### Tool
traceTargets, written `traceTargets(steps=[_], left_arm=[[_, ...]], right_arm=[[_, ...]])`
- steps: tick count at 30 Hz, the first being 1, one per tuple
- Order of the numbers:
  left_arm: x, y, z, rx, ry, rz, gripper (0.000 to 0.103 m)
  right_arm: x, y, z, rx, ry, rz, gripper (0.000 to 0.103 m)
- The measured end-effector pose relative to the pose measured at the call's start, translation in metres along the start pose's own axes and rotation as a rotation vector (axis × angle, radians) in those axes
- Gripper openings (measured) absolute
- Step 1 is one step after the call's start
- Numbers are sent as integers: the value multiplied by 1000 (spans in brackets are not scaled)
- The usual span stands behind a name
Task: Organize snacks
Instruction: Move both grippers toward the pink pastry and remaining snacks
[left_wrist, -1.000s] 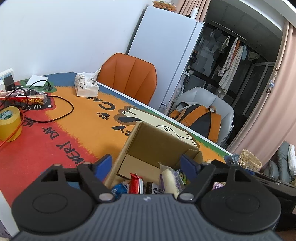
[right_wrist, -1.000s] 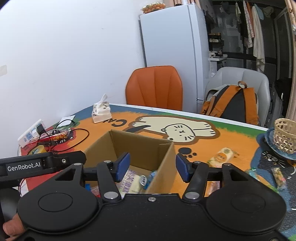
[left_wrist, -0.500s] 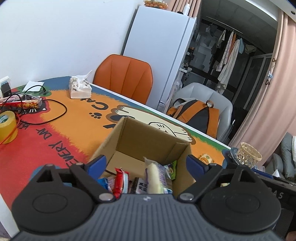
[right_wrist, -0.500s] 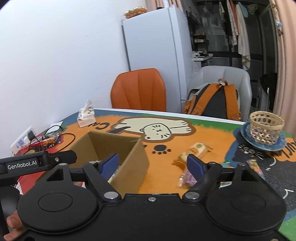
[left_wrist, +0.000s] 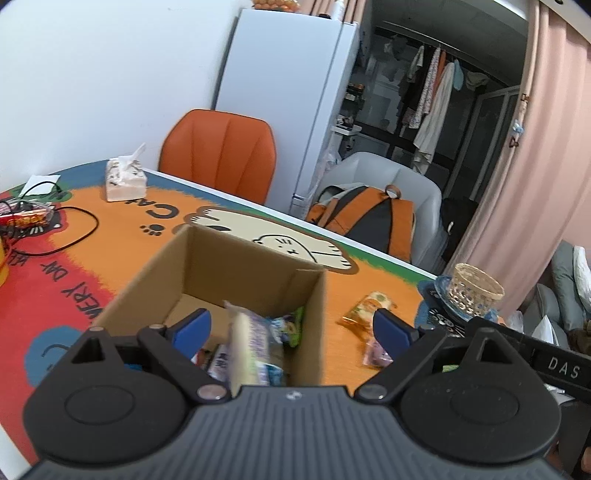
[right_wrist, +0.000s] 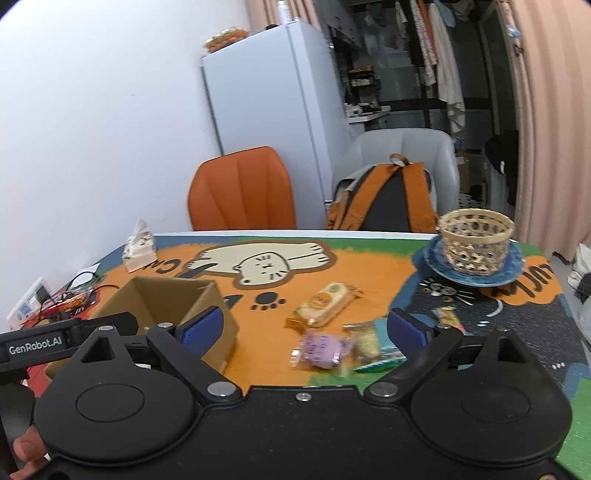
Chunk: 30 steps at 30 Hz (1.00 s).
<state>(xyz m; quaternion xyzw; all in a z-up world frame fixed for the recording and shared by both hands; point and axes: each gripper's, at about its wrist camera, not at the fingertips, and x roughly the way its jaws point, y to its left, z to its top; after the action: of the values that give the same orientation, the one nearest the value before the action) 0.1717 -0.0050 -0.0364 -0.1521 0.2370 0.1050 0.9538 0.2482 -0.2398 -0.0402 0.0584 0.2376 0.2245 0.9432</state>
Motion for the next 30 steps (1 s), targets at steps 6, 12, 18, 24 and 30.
traceTargets(steps=[6, 12, 18, 24, 30], left_arm=[[4, -21, -4, 39, -1, -26, 94], [10, -44, -7, 73, -5, -45, 94], [24, -62, -11, 91, 0, -38, 94], [43, -81, -18, 108, 16, -31, 94], [63, -94, -24, 120, 28, -25, 94]], right_arm=[[-5, -27, -2, 33, -13, -33, 96], [-5, -53, -2, 71, -21, -52, 96], [1, -74, -5, 89, -17, -62, 96], [13, -94, -3, 142, -4, -53, 95], [32, -104, 3, 134, 12, -49, 92]])
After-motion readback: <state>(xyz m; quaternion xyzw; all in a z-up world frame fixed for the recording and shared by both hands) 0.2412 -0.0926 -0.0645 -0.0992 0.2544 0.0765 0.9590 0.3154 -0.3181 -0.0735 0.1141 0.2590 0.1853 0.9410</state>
